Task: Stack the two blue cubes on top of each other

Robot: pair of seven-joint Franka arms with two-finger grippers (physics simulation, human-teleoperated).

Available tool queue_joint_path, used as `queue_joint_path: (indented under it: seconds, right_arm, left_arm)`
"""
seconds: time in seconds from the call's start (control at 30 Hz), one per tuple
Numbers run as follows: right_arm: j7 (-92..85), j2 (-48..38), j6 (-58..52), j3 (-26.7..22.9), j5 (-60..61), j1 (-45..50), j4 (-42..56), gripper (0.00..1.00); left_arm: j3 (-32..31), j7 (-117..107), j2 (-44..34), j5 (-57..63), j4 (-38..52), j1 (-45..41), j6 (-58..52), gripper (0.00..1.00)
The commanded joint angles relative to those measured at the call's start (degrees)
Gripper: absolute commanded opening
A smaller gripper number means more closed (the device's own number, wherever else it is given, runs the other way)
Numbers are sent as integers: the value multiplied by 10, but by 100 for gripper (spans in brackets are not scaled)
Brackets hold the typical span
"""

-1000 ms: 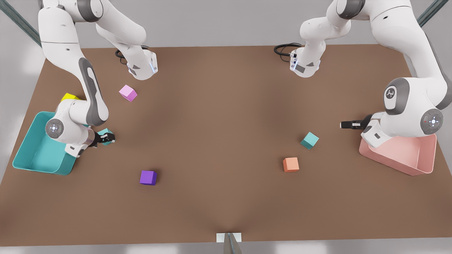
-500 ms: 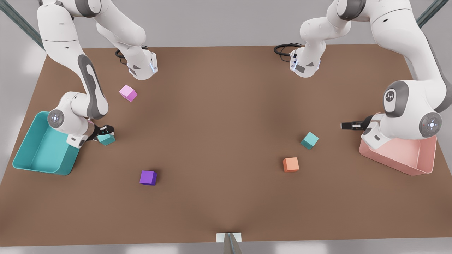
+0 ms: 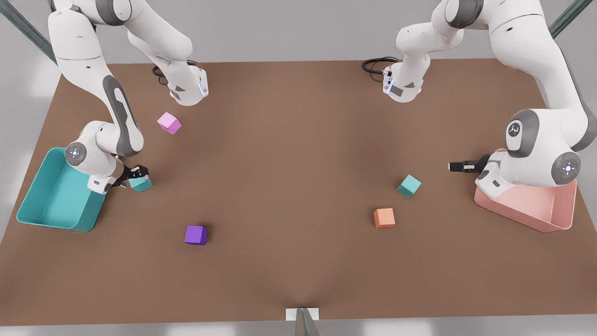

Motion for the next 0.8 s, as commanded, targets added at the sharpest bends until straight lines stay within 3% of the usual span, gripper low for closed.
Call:
queue_joint_path:
  seconds: [0.0, 0.77]
  right_arm:
    - [-24, -1, 9, -1, -1, 0, -4, 100]
    - [-23, 22, 65, -26, -31, 1, -36, 100]
  left_arm:
    - [0, -2, -1, -3, 0, 1, -3, 100]
    - [0, -3, -1, -2, 1, 1, -3, 100]
